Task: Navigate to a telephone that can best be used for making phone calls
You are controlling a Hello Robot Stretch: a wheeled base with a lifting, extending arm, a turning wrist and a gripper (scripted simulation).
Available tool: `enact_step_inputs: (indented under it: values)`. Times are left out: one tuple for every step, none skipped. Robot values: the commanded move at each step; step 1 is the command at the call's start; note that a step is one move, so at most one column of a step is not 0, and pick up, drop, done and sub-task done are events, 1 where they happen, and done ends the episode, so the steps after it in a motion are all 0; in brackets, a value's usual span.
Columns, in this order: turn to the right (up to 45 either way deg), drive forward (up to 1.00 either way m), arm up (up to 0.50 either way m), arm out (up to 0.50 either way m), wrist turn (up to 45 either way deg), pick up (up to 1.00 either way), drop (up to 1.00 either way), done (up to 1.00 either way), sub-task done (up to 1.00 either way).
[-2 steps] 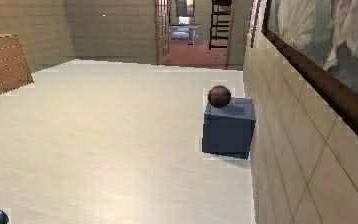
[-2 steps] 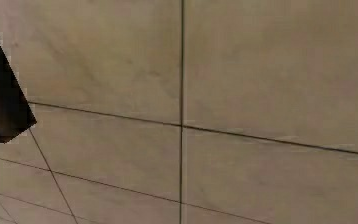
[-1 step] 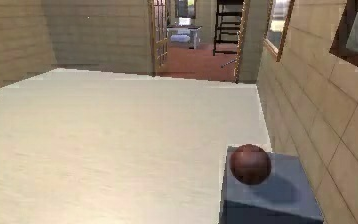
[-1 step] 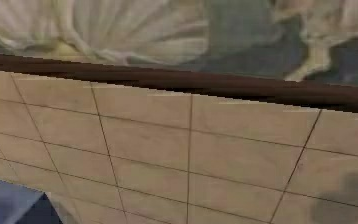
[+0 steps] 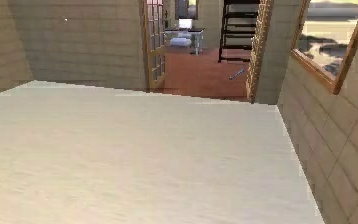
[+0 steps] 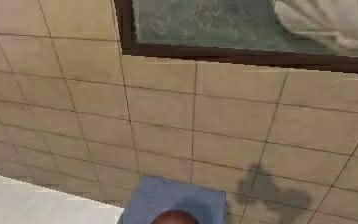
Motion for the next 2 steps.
enact_step_inputs:
  values:
    - [0.0,1.00,0.00,0.00,0.0,0.00,0.00,0.00,0.00]
    - [0.0,1.00,0.00,0.00,0.0,0.00,0.00,0.00,0.00]
